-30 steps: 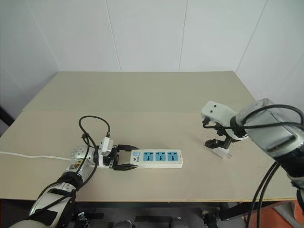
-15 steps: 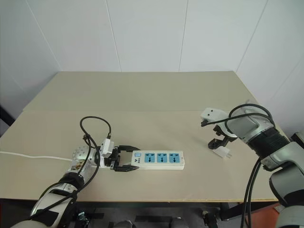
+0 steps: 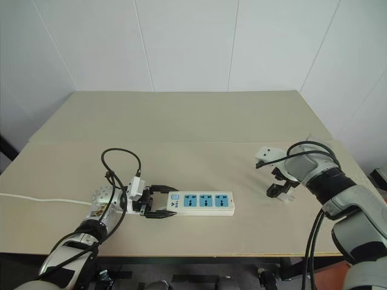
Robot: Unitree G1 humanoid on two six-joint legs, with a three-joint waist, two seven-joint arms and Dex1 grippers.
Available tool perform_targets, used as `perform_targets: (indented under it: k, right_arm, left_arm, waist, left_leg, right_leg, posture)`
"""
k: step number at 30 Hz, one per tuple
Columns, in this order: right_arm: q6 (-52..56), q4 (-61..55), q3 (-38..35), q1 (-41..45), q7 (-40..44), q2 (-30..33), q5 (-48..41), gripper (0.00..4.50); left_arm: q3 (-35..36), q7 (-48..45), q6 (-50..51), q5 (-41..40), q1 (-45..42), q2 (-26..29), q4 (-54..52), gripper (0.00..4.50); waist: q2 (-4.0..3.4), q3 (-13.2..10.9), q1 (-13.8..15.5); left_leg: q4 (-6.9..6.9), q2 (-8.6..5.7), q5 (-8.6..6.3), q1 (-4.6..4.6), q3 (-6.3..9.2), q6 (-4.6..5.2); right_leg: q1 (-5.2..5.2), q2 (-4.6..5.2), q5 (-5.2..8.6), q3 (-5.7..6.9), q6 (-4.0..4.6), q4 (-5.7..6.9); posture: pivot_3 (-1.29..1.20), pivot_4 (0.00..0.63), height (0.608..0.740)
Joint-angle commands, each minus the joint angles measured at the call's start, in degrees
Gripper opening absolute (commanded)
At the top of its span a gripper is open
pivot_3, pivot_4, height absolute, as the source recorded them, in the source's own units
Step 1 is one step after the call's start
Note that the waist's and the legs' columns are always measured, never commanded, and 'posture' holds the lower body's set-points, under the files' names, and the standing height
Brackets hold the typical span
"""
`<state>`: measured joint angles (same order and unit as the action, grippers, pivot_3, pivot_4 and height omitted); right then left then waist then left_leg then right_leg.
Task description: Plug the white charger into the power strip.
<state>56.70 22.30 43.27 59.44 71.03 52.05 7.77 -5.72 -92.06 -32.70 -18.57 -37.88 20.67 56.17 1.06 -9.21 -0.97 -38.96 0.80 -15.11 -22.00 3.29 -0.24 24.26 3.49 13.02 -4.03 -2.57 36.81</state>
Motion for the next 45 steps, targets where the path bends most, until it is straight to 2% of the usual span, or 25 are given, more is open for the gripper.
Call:
perform_targets:
  k: [1, 3, 7, 8, 10, 13, 15, 21, 26, 28, 30, 32, 35, 37, 39, 45]
  right_arm:
    - [-0.54, -0.15, -1.74, 0.04, 0.78, 0.26, 1.45, 4.5]
    - [0.19, -0.14, -2.31, 0.01, 1.52, 0.0, 0.96, 4.5]
    - [1.06, 0.11, -2.64, 0.01, 1.52, -0.72, 1.51, 3.76]
    - [1.01, 0.2, -2.75, -0.14, 1.37, -0.87, 1.68, 3.31]
    - [0.76, 0.09, -2.59, -0.49, 1.21, -1.0, 2.05, 2.73]
    - [0.88, 0.11, -2.37, -0.67, 1.1, -1.17, 2.51, 1.63]
    - [0.66, 0.03, -1.78, -0.89, 1.18, -0.91, 3.4, 1.11]
    - [0.64, -3.01, -2.59, -1.37, 1.78, 0.18, 4.41, 1.11]
    - [5.4, -10.49, -11.08, 0.71, 0.34, -0.51, -0.07, 1.11]
    - [8.85, -13.88, -21.69, 0.97, -1.33, -3.33, -5.81, 1.11]
    - [2.4, -18.09, -34.48, -3.53, -4.14, -6.86, -12.57, 1.11]
    - [-3.35, -22.2, -41.82, -9.2, -7.01, -10.19, -16.23, 1.11]
    - [-12.61, -26.36, -49.47, -16.78, -11.35, -18.48, -21.97, 1.11]
    - [-9.32, -25.72, -49.92, -17.98, -11.06, -21.67, -26.07, 1.11]
    - [-10.53, -25.04, -48.29, -19.39, -11.19, -23.8, -27.3, 1.11]
    - [-22.31, -19.38, -48.55, -21.95, -7.47, -31.86, -33.52, 1.11]
  left_arm:
    - [-0.21, -0.12, -0.08, 2.45, 1.97, -0.75, 1.0, 3.23]
    - [0.05, -0.12, -0.04, 2.75, 2.19, -0.78, 0.76, 3.23]
    - [0.15, -0.13, -0.34, 3.57, 2.68, -0.75, 0.62, 3.23]
    - [0.18, -0.14, -0.32, 3.61, 2.72, -0.8, 0.58, 3.23]
    - [0.18, 0.02, -0.41, 3.86, 2.63, -0.95, 0.57, 3.23]
    - [0.15, 0.02, -0.69, 4.24, 2.6, -0.96, 0.62, 3.23]
    - [0.17, -0.12, -0.57, 4.28, 2.67, -0.95, 0.47, 3.23]
    - [-0.04, -0.35, -0.83, 4.64, 2.82, -0.84, 0.47, 3.23]
    - [0.63, -0.44, 1.89, 2.52, 2.75, -1.21, -1.09, 3.23]
    - [0.62, -0.44, 2.49, 2.23, 2.69, -1.02, -1.77, 3.23]
    - [0.45, -0.44, 2.55, 2.34, 2.69, -0.71, -2.09, 3.23]
    - [0.35, -0.44, 2.54, 2.53, 2.81, -0.47, -2.25, 3.23]
    - [0.11, -0.44, 2.84, 2.53, 3.12, -0.16, -2.84, 3.23]
    - [-0.11, -0.44, 2.97, 2.55, 3.24, 0.0, -3.24, 3.23]
    - [-0.14, -0.44, 2.97, 2.6, 3.08, 0.09, -3.32, 3.23]
    - [-0.36, -0.44, 3.85, 2.15, 2.89, 0.29, -4.37, 3.23]
  waist:
    - [-0.02, 0.01, -0.05]
    - [-0.02, 0.01, -0.05]
    - [-0.03, 0.02, -0.05]
    - [-0.03, 0.02, -0.03]
    - [-0.03, 0.02, 0.0]
    - [-0.03, 0.02, 0.0]
    - [-0.04, 0.02, 0.01]
    - [-0.05, 0.03, 0.04]
    - [-0.15, 0.02, -0.05]
    - [-0.15, 0.02, -0.06]
    - [-0.14, 0.02, -0.02]
    - [-0.07, 0.06, 0.33]
    - [0.03, 0.11, 0.23]
    - [-0.04, 0.08, -0.09]
    - [-0.07, 0.06, -0.32]
    - [-0.07, 0.06, -0.63]
  left_leg:
    - [0.0, 0.0, 0.0, 0.01, 0.0, 0.0]
    - [0.0, 0.0, 0.0, 0.03, 0.01, 0.0]
    - [0.0, 0.0, 0.0, 0.03, 0.0, 0.0]
    - [0.0, 0.0, 0.0, 0.03, 0.01, 0.0]
    - [0.0, 0.0, 0.0, 0.02, 0.01, 0.0]
    - [0.0, 0.0, 0.0, 0.02, 0.01, 0.0]
    - [0.0, 0.0, 0.0, 0.04, 0.01, 0.0]
    - [0.0, 0.0, 0.0, 0.05, 0.01, 0.0]
    - [0.0, -0.01, 0.0, 0.02, 0.01, 0.0]
    - [0.01, 0.0, 0.0, 0.02, 0.03, 0.0]
    - [0.03, 0.0, 0.0, 0.0, 0.04, 0.0]
    - [0.04, 0.01, 0.0, 0.0, 0.1, 0.0]
    - [0.02, 0.0, 0.0, -0.01, 0.19, 0.0]
    - [-0.01, -0.03, 0.0, 0.02, 0.09, 0.0]
    - [0.0, -0.03, 0.0, 0.08, 0.07, 0.0]
    - [0.05, 0.0, 0.0, 0.17, 0.09, 0.01]
  right_leg:
    - [0.0, 0.0, 0.0, 0.0, 0.0, 0.01]
    - [0.0, -0.01, 0.0, 0.0, 0.0, 0.02]
    - [-0.01, -0.01, 0.0, 0.0, 0.0, 0.02]
    - [-0.02, -0.01, 0.0, 0.0, 0.0, 0.02]
    - [-0.01, -0.01, 0.0, 0.0, 0.0, 0.01]
    - [-0.02, 0.0, 0.0, 0.0, 0.0, 0.01]
    - [-0.02, 0.0, 0.0, 0.0, 0.0, 0.02]
    - [-0.05, 0.0, 0.0, 0.0, 0.0, 0.01]
    - [0.0, 0.0, 0.0, -0.01, 0.0, 0.03]
    - [0.0, -0.01, 0.0, 0.0, 0.0, 0.02]
    - [-0.02, -0.01, 0.0, 0.0, 0.0, -0.01]
    - [-0.07, -0.02, 0.0, 0.06, 0.0, -0.04]
    - [-0.17, -0.01, 0.0, 0.14, -0.01, -0.1]
    - [-0.11, 0.01, -0.02, 0.01, -0.02, 0.02]
    - [-0.07, 0.0, -0.03, -0.02, 0.0, 0.14]
    - [-0.17, -0.04, -0.03, 0.0, 0.01, 0.07]
  posture:
    - [0.0, 0.15, 0.74]
    - [0.0, 0.15, 0.74]
    - [0.0, 0.15, 0.74]
    - [0.0, 0.15, 0.74]
    - [0.0, 0.15, 0.74]
    - [0.0, 0.15, 0.74]
    - [0.0, 0.15, 0.74]
    - [0.0, 0.15, 0.74]
    - [0.0, 0.15, 0.74]
    - [0.0, 0.15, 0.74]
    - [0.0, 0.15, 0.74]
    - [0.0, 0.15, 0.74]
    - [0.0, 0.15, 0.74]
    - [0.0, 0.15, 0.74]
    - [0.0, 0.15, 0.74]
    - [0.0, 0.15, 0.74]
